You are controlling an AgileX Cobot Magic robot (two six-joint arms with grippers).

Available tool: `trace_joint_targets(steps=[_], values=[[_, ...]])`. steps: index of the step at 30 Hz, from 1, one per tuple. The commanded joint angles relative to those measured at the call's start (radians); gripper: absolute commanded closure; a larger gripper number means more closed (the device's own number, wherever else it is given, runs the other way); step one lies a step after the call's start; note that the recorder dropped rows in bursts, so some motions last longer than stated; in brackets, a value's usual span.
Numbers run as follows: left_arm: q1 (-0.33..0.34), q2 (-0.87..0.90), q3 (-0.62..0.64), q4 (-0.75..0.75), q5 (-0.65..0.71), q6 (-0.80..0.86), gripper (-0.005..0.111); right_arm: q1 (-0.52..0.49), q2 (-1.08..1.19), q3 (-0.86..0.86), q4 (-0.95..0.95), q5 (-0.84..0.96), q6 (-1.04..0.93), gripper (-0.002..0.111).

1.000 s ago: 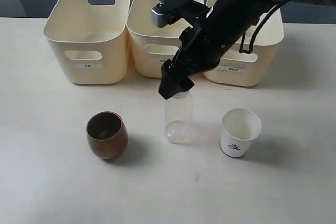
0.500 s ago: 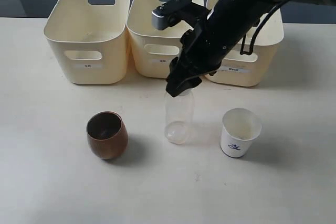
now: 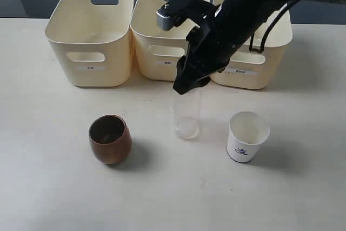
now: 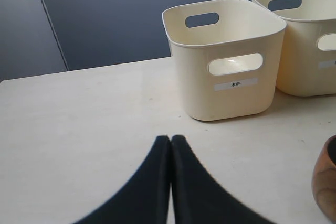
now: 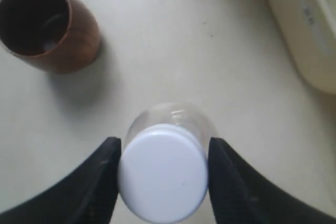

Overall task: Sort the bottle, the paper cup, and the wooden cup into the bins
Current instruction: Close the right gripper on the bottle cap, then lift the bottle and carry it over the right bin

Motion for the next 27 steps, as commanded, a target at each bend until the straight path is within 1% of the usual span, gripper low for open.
trace_joint_targets(steps=[1,6,10,13,19,24,27], values=[[-0.004,-0.005,0.001,0.002,0.000,-0.002,0.107,-0.003,-0.117,-0.016,-0.078,-0.037,0.001,0.109],[-0.004,-0.005,0.001,0.002,0.000,-0.002,0.107,-0.029,-0.228,-0.090,-0.283,-0.023,0.215,0.109],[-0.004,-0.005,0.001,0.002,0.000,-0.002,0.107,-0.074,-0.254,-0.199,-0.292,0.047,0.249,0.109],[-0.004,-0.005,0.001,0.002,0.000,-0.002,0.107,-0.120,-0.237,-0.276,-0.292,0.058,0.272,0.109],[-0.004,-0.005,0.001,0.002,0.000,-0.002,0.107,-0.209,-0.131,-0.404,-0.298,0.065,0.292,0.109],[-0.004,-0.005,0.001,0.002,0.000,-0.002,0.107,-0.253,0.026,-0.511,-0.336,0.088,0.292,0.109],[-0.004,-0.005,0.001,0.002,0.000,-0.002,0.107,-0.280,0.134,-0.608,-0.333,0.111,0.288,0.109]])
